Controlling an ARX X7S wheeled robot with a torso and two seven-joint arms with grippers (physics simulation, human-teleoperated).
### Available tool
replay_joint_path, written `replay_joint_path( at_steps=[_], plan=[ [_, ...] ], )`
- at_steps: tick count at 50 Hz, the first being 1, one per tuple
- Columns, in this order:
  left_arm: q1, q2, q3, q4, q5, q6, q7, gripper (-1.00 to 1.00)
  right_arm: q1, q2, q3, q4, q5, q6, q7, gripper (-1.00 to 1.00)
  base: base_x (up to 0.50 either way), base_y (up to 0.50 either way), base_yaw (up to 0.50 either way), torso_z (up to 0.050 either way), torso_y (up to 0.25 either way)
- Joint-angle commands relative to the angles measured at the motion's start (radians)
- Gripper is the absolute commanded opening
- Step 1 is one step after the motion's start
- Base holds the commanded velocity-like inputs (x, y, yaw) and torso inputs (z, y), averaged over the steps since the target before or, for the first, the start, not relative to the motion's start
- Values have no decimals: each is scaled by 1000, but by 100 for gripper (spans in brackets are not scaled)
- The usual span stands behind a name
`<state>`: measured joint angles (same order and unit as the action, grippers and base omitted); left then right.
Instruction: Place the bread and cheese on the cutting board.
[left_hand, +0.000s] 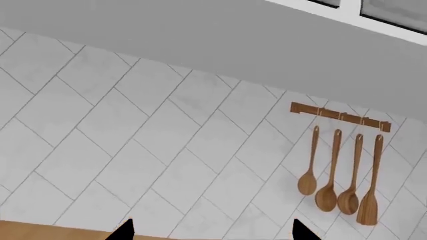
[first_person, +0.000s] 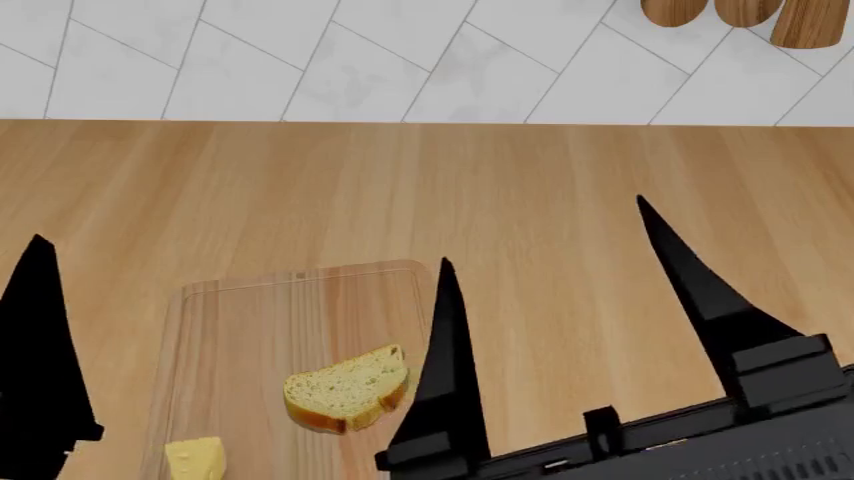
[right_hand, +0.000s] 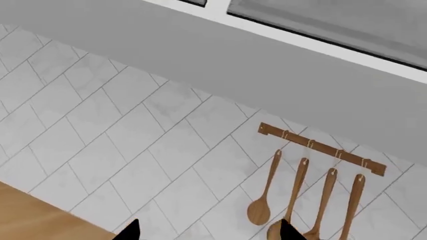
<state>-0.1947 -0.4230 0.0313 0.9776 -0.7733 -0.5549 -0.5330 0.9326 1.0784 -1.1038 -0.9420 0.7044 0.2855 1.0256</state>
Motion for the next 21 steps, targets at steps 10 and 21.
replay_joint_path(
  at_steps=[10,21],
  plan=[
    [69,39,-126,20,-23,158,63,100,-77,78,76,8,-92,-173,103,100,0,0,0,0,0],
    [95,41,-180,31,-62,234,65,100,-123,132,96,-14,-143,-277,151,100,0,0,0,0,0]
  ],
)
